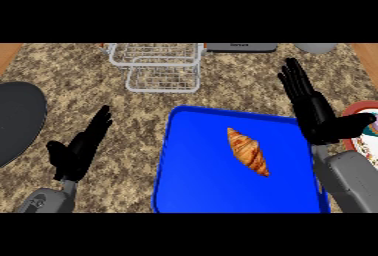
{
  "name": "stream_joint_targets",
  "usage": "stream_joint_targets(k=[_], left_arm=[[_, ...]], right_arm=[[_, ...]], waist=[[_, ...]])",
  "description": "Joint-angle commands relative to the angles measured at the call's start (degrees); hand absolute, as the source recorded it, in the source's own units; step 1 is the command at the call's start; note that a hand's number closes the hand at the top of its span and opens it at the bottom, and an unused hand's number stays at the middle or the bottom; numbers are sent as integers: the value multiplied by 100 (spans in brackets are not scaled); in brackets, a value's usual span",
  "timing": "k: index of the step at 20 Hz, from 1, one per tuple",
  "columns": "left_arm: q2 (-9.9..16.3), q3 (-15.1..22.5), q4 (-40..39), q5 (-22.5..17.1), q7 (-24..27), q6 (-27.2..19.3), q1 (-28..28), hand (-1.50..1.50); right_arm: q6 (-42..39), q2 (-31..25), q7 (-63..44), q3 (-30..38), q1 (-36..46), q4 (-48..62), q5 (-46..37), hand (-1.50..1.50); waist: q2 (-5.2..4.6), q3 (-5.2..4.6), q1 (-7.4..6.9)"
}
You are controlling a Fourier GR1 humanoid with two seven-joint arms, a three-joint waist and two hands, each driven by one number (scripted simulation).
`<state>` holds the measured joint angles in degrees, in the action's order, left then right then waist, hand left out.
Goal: Pick the croissant from the tray and place it in the tiered basket
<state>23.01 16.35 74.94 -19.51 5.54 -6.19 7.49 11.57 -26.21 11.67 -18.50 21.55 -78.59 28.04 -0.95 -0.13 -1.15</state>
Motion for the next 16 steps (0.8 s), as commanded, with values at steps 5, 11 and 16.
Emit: stream_joint_targets(k=[5,11,16], left_arm=[[-156,104,176,280,203,18,246,0],[-530,306,51,496,419,-53,135,0],[-318,104,218,376,360,156,-50,0]], right_arm=[[839,780,-589,-1928,789,446,-2163,-150],[1787,2365,-289,-2560,949,1860,-3225,-150],[2017,1724,-959,-3218,933,848,-4432,-150]], waist=[[94,-5,-100],[71,14,-18],[157,4,151]])
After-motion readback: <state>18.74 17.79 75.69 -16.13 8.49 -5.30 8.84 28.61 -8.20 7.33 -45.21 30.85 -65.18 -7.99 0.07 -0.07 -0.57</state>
